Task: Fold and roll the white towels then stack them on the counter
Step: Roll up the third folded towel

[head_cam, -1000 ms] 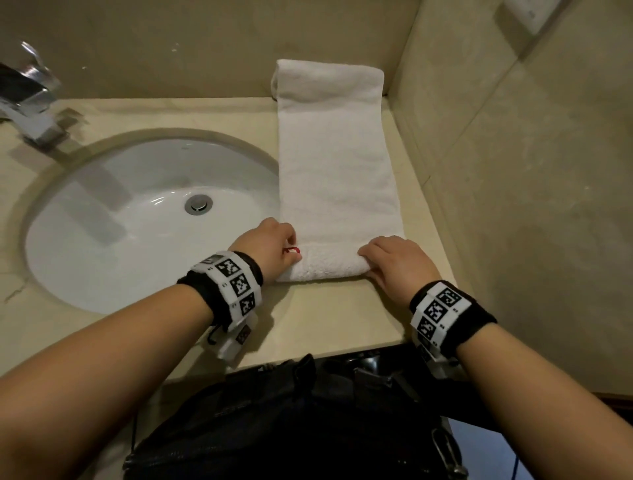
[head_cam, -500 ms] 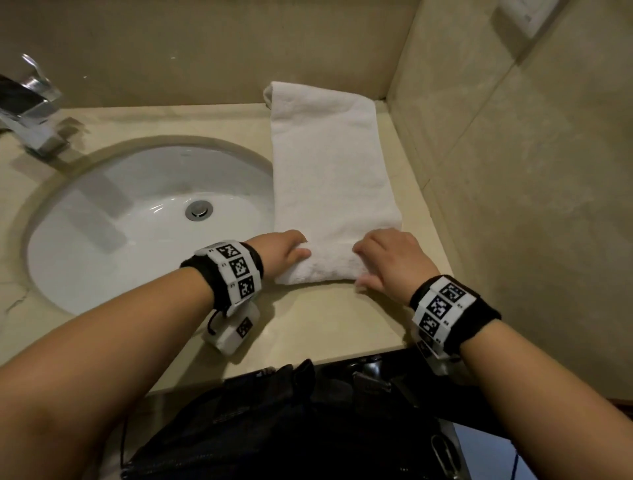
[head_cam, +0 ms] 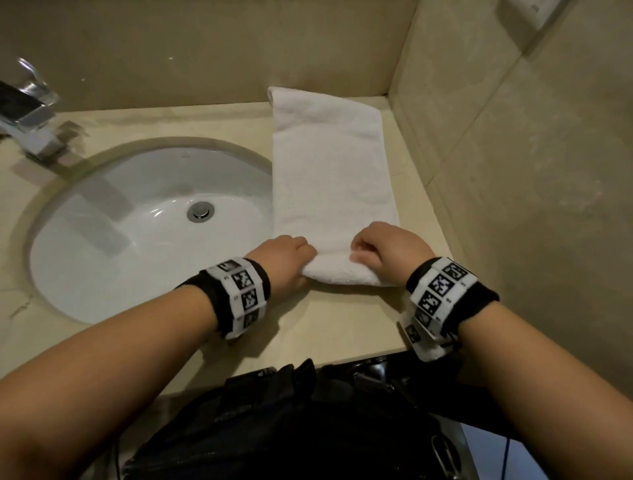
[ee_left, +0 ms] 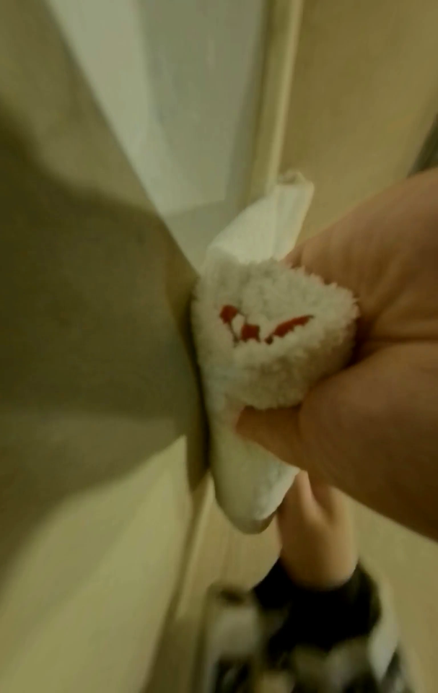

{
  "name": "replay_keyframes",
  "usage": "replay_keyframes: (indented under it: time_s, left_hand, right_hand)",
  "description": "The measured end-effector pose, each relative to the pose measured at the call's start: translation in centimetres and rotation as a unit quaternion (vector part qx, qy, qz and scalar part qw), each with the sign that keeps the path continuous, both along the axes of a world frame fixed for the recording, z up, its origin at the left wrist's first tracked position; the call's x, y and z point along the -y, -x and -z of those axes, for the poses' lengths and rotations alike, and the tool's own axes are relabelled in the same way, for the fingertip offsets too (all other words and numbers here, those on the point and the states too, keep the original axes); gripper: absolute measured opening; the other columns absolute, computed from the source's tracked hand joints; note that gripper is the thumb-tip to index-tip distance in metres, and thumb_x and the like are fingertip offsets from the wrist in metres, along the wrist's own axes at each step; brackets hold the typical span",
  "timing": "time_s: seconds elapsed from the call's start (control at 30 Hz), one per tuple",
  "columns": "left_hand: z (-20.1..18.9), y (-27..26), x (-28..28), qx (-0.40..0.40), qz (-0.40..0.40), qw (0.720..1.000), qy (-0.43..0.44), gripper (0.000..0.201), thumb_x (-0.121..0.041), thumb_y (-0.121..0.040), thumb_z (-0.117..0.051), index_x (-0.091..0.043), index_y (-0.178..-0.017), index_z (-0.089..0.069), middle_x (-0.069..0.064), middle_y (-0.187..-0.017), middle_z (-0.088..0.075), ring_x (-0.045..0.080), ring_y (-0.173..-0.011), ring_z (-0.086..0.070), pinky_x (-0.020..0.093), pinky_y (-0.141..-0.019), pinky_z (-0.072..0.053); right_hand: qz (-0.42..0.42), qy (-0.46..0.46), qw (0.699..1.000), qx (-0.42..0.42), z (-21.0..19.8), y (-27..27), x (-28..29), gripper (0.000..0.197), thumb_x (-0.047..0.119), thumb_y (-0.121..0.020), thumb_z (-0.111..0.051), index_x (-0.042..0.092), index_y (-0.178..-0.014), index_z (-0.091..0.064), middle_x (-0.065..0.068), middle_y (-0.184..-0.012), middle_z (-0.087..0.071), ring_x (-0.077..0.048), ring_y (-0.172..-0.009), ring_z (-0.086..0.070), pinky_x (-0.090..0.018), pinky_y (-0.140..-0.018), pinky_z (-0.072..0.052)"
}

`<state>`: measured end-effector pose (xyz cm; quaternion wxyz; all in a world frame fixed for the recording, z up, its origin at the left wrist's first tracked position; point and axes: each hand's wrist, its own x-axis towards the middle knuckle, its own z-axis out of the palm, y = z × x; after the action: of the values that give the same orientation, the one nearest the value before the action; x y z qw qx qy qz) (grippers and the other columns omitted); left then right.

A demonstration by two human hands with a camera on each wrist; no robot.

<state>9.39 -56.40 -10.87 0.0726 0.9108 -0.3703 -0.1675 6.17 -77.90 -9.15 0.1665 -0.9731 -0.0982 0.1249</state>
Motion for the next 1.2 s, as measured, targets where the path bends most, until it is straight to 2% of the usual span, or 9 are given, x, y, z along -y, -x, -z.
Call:
replay_keyframes:
  time_s: [0.13, 0.3, 0.4, 0.63, 0.73, 0.87, 1.0, 1.13, 1.2]
  left_hand:
    - [-0.6, -1.2, -0.2, -0.073, -0.023, 0.997, -0.006, 0.052, -0.052, -0.082, -0.056, -0.013, -0.117, -0.058, 0.008, -0.120, -0.049, 0.024, -0.106, -0.049, 0.035, -0.094, -0.041]
    - [-0.9, -0.2, 0.3, 0.116, 0.002, 0.992, -0.052, 0.057, -0.059, -0.087, -0.037, -0.017, -0.124, -0.045, 0.007, -0.117, -0.058, 0.028, -0.102, -0.054, 0.038, -0.085, -0.040]
    - [-0.5, 0.5, -0.1, 0.130, 0.032, 0.989, -0.063, 0.066, -0.065, -0.084, -0.035, -0.017, -0.129, -0.036, 0.007, -0.118, -0.055, 0.027, -0.102, -0.053, 0.037, -0.086, -0.040]
    - [-0.3, -2.7, 1.0, -0.039, 0.000, 0.992, -0.121, 0.064, -0.062, -0.085, -0.039, -0.019, -0.132, -0.039, 0.007, -0.130, -0.051, 0.028, -0.116, -0.049, 0.040, -0.096, -0.042]
    - [-0.3, -1.9, 0.5, 0.038, 0.024, 0.994, -0.095, 0.070, -0.065, -0.084, -0.038, -0.019, -0.135, -0.035, 0.006, -0.135, -0.045, 0.026, -0.120, -0.043, 0.038, -0.099, -0.035]
    - [-0.3, -0.2, 0.1, 0.122, 0.031, 0.991, -0.045, 0.074, -0.063, -0.078, -0.050, -0.018, -0.134, -0.034, 0.005, -0.130, -0.044, 0.025, -0.116, -0.043, 0.036, -0.096, -0.033]
    - [-1.2, -1.7, 0.7, 0.029, 0.014, 0.998, -0.055, 0.057, -0.057, -0.085, -0.046, -0.018, -0.128, -0.044, 0.005, -0.126, -0.053, 0.025, -0.112, -0.050, 0.036, -0.093, -0.040]
    - [-1.9, -3.3, 1.1, -0.101, -0.001, 0.994, -0.050, 0.048, -0.055, -0.084, -0.050, -0.020, -0.116, -0.051, 0.003, -0.116, -0.060, 0.023, -0.102, -0.056, 0.035, -0.086, -0.044]
    - [-2.2, -3.7, 1.2, -0.127, -0.017, 0.991, -0.047, 0.049, -0.057, -0.083, -0.050, -0.020, -0.116, -0.050, 0.003, -0.112, -0.061, 0.023, -0.100, -0.056, 0.035, -0.085, -0.044]
  right_hand:
    - [-0.103, 0.080, 0.990, 0.049, 0.0, 1.7, 0.1, 0.039, 0.044, -0.083, -0.057, 0.016, -0.110, -0.057, -0.005, -0.107, -0.059, -0.025, -0.097, -0.052, -0.035, -0.079, -0.038]
    - [-0.004, 0.022, 0.995, -0.095, 0.2, -0.1, -0.3, 0.033, 0.040, -0.092, -0.044, 0.019, -0.115, -0.056, -0.007, -0.115, -0.063, -0.026, -0.103, -0.055, -0.030, -0.079, -0.037]
    - [0.007, 0.020, 0.990, -0.141, 0.4, -0.9, -0.5, 0.035, 0.044, -0.094, -0.037, 0.018, -0.109, -0.055, -0.008, -0.110, -0.063, -0.022, -0.090, -0.053, -0.030, -0.074, -0.035]
    - [-0.084, 0.119, 0.986, 0.079, 0.5, 1.7, -1.1, 0.058, 0.050, -0.069, -0.068, 0.011, -0.110, -0.057, -0.013, -0.106, -0.057, -0.030, -0.097, -0.053, -0.039, -0.082, -0.039]
    - [-0.060, 0.081, 0.993, 0.055, 0.9, 1.7, -1.2, 0.048, 0.034, -0.078, -0.067, 0.007, -0.117, -0.055, -0.014, -0.115, -0.056, -0.032, -0.103, -0.052, -0.037, -0.085, -0.038]
    - [-0.023, 0.028, 0.998, -0.045, -0.1, -0.7, -0.7, 0.037, 0.037, -0.086, -0.055, 0.016, -0.117, -0.055, -0.007, -0.117, -0.059, -0.025, -0.106, -0.053, -0.030, -0.081, -0.036]
    - [0.008, -0.007, 0.986, -0.164, -1.0, -1.6, 0.0, 0.037, 0.046, -0.088, -0.050, 0.019, -0.113, -0.057, -0.004, -0.110, -0.063, -0.023, -0.102, -0.056, -0.028, -0.078, -0.037]
    - [-0.074, 0.129, 0.988, 0.040, -0.5, 0.4, 0.1, 0.047, 0.052, -0.085, -0.049, 0.019, -0.117, -0.053, -0.005, -0.113, -0.058, -0.026, -0.102, -0.054, -0.035, -0.080, -0.038]
    - [-0.074, 0.131, 0.987, 0.056, 0.1, 1.3, 0.0, 0.054, 0.051, -0.083, -0.052, 0.017, -0.124, -0.049, -0.006, -0.117, -0.056, -0.027, -0.103, -0.052, -0.036, -0.084, -0.037]
